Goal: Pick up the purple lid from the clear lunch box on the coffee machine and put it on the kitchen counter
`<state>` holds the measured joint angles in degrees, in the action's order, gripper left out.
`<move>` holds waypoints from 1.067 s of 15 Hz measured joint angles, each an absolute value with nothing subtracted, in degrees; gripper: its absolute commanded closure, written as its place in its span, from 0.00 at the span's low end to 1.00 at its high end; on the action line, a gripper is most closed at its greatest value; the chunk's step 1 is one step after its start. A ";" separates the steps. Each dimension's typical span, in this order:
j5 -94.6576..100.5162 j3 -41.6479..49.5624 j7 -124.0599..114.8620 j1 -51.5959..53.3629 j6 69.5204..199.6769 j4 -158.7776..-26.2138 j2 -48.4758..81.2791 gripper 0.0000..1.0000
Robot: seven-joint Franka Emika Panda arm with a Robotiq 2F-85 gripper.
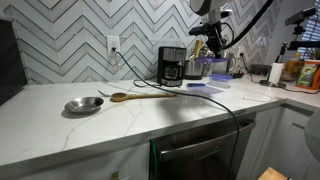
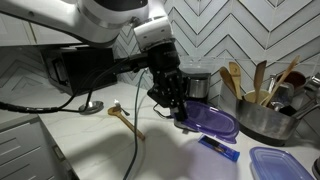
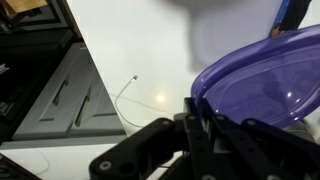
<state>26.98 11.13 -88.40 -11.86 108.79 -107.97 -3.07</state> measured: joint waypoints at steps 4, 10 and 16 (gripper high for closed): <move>29.58 10.87 -93.80 -11.86 109.51 -114.63 -4.20 0.98; 30.77 10.61 -102.12 -11.94 116.80 -125.47 -6.39 0.98; 35.43 10.62 -111.03 -12.63 127.84 -131.71 -5.95 0.98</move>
